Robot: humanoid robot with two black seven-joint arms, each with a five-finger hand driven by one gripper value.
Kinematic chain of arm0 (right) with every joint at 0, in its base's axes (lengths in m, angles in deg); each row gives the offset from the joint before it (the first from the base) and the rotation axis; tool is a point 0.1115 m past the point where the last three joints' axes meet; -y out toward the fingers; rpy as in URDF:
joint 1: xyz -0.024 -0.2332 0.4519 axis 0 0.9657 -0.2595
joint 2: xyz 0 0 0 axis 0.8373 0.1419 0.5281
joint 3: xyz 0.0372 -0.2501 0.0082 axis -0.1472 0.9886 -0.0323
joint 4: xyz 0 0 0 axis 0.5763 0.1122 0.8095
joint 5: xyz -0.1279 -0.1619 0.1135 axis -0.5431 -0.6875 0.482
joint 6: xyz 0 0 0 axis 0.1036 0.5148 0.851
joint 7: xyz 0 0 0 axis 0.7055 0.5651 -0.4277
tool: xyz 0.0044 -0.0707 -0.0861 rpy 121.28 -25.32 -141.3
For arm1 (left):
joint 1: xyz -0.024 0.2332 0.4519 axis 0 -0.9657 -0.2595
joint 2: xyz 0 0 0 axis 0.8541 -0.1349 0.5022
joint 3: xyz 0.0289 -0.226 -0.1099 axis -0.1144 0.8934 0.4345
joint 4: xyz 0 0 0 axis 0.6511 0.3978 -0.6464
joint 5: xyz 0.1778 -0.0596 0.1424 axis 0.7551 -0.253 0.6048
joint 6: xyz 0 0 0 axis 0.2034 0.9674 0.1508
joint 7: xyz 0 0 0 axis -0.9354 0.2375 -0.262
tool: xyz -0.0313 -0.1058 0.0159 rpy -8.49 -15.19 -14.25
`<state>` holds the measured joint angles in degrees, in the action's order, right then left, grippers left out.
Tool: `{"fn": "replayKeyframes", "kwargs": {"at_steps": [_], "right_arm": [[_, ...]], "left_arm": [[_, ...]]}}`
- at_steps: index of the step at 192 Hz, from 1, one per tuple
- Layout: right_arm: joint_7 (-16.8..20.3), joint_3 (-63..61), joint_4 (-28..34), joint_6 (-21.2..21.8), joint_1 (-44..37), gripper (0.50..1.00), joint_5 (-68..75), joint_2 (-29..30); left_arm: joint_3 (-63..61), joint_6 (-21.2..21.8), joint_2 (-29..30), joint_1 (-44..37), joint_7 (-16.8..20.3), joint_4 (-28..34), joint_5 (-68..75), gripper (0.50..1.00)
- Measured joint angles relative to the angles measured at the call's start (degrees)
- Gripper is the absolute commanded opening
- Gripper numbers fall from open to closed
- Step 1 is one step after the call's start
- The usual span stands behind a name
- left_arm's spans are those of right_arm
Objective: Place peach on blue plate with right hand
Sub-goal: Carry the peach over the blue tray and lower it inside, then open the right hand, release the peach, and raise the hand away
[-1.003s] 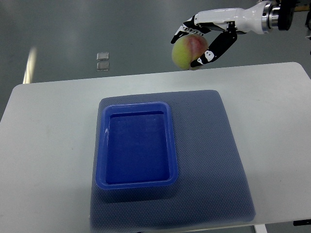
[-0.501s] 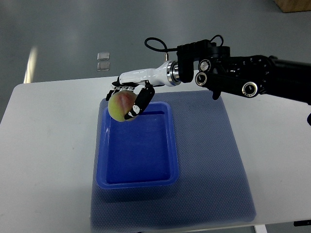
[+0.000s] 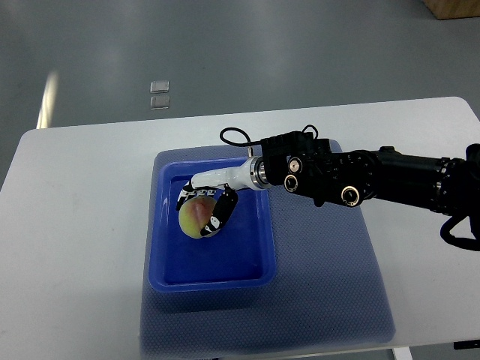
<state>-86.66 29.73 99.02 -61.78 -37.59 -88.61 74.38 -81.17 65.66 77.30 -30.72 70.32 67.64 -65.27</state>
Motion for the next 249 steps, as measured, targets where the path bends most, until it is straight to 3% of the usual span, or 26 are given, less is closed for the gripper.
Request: {"fn": "replayKeyframes", "kwargs": {"at_steps": [4, 13, 17, 34, 102, 148, 192, 249], "right_arm": [[0.0, 0.0, -0.1, 0.0, 0.1, 0.711, 0.0, 0.0], [0.0, 0.0, -0.2, 0.0, 0.1, 0.854, 0.0, 0.0], [0.0, 0.0, -0.2, 0.0, 0.1, 0.895, 0.0, 0.0], [0.0, 0.1, -0.2, 0.0, 0.2, 0.926, 0.0, 0.0], [0.0, -1.4, 0.2, 0.7, -1.7, 0.93, 1.1, -1.1], [-0.3, -16.4, 0.9, 3.0, -3.2, 0.93, 3.4, -11.0], [-0.6, -41.8, 0.1, 2.8, 9.8, 0.93, 13.5, -15.5], [-2.2, -66.2, -2.9, 2.7, 26.4, 0.93, 33.5, -10.2]], "left_arm": [[0.0, 0.0, 0.0, 0.0, 0.0, 0.0, 0.0, 1.0], [0.0, 0.0, 0.0, 0.0, 0.0, 0.0, 0.0, 1.0], [0.0, 0.0, 0.0, 0.0, 0.0, 0.0, 0.0, 1.0], [0.0, 0.0, 0.0, 0.0, 0.0, 0.0, 0.0, 1.0], [-0.1, 0.0, 0.0, 0.0, 0.0, 0.1, 0.0, 1.0], [-0.1, 0.1, 0.0, 0.0, 0.0, 0.1, 0.0, 1.0], [-0.1, 0.1, 0.0, 0.0, 0.0, -0.2, 0.0, 1.0], [0.0, 0.1, 0.0, 0.0, -1.2, -0.3, 0.1, 1.0]]}}
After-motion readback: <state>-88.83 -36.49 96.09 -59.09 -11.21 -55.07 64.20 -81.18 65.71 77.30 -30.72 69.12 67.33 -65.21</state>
